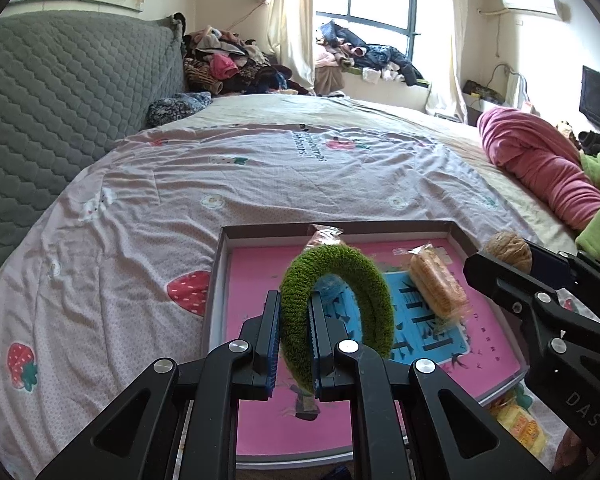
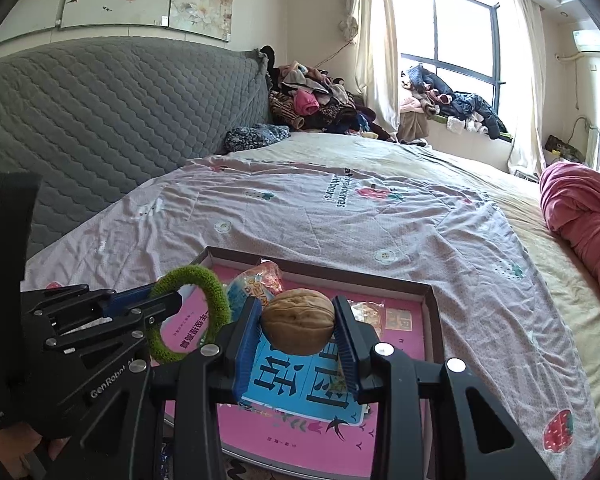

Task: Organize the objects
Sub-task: 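Carry the ring with the left gripper while the right gripper carries the walnut over the tray, then lower the ring onto the book and open the left gripper while the right releases the walnut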

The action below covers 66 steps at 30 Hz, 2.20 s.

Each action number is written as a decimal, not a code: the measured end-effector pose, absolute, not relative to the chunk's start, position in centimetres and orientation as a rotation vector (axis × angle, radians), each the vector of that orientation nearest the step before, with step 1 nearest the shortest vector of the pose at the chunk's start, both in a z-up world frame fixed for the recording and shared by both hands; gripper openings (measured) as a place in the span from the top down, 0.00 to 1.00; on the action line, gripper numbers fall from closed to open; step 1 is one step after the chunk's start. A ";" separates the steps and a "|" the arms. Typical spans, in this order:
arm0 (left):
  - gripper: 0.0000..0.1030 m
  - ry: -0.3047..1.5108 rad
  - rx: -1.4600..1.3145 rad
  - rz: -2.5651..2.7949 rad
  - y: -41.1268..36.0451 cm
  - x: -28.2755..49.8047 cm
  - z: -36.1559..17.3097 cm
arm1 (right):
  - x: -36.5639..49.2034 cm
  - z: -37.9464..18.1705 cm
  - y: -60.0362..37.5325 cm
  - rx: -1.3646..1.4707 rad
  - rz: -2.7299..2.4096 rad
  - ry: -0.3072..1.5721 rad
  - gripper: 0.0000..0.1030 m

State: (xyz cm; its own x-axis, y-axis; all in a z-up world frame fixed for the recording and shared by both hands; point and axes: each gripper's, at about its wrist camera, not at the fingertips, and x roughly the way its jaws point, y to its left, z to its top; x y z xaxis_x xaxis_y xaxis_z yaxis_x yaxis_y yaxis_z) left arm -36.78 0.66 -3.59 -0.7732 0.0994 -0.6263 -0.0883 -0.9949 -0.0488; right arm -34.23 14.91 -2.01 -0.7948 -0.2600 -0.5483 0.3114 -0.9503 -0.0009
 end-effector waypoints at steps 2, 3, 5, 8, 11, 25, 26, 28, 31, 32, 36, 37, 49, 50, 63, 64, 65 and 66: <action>0.88 -0.025 -1.023 2.871 0.6 -36.9 -3.7 | -34.4 -2.2 14.8 0.815 -2.717 0.133 0.64; 0.88 -0.027 -1.022 2.870 0.6 -36.9 -3.8 | -34.4 -2.3 14.7 0.813 -2.717 0.140 0.64; 0.88 -0.023 -1.024 2.868 0.7 -37.0 -3.9 | -34.7 -2.6 14.6 0.825 -2.716 0.147 0.64; 0.88 -0.022 -1.037 2.870 0.6 -37.2 -4.1 | -35.0 -3.1 14.3 0.845 -2.709 0.157 0.64; 0.88 -0.029 -1.046 2.869 0.4 -37.4 -4.4 | -35.1 -3.5 14.2 0.859 -2.707 0.163 0.64; 0.88 -0.031 -1.136 2.854 -0.3 -38.7 -6.1 | -36.7 -6.2 13.4 0.974 -2.655 0.222 0.64; 0.88 -0.034 -1.141 2.855 -0.3 -38.8 -6.2 | -36.7 -6.4 13.3 0.983 -2.649 0.227 0.64; 0.88 -0.036 -1.153 2.848 -0.3 -38.9 -6.4 | -36.9 -7.0 13.0 1.008 -2.638 0.242 0.64; 0.88 -0.032 -1.162 2.842 -0.2 -39.0 -6.6 | -37.1 -7.6 12.8 1.040 -2.627 0.258 0.64; 0.88 -0.031 -1.161 2.840 -0.1 -39.0 -6.7 | -37.2 -7.7 12.8 1.053 -2.622 0.263 0.64; 0.88 -0.010 -1.177 2.828 0.3 -39.1 -7.0 | -37.4 -8.4 12.5 1.085 -2.609 0.282 0.64; 0.88 -0.005 -1.180 2.826 0.4 -39.1 -7.1 | -37.4 -8.5 12.4 1.092 -2.606 0.287 0.64; 0.86 0.032 -1.241 2.797 0.8 -39.7 -8.3 | -38.0 -10.0 12.3 1.194 -2.575 0.304 0.64; 0.86 0.033 -1.244 2.797 0.8 -39.8 -8.4 | -38.0 -10.1 12.3 1.201 -2.574 0.304 0.64; 0.80 0.055 -1.307 2.788 0.9 -40.2 -9.4 | -38.2 -11.2 12.0 1.258 -2.549 0.315 0.64; 0.78 0.052 -1.308 2.789 0.9 -40.2 -9.5 | -38.2 -11.2 12.0 1.261 -2.548 0.315 0.64; 0.74 0.055 -1.311 2.793 0.9 -40.2 -9.5 | -38.3 -11.2 12.1 1.261 -2.549 0.311 0.64; 0.70 0.061 -1.311 2.795 0.9 -40.1 -9.5 | -38.3 -11.2 12.1 1.262 -2.549 0.309 0.64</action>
State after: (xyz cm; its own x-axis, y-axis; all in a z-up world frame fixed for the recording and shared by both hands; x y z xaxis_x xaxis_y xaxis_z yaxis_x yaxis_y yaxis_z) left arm -40.15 0.88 -9.49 -0.6382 0.0317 -0.7692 -0.0650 -0.9978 0.0128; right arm -38.26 12.07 -11.19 -0.5793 -0.1531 -0.8006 0.3402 -0.9380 -0.0668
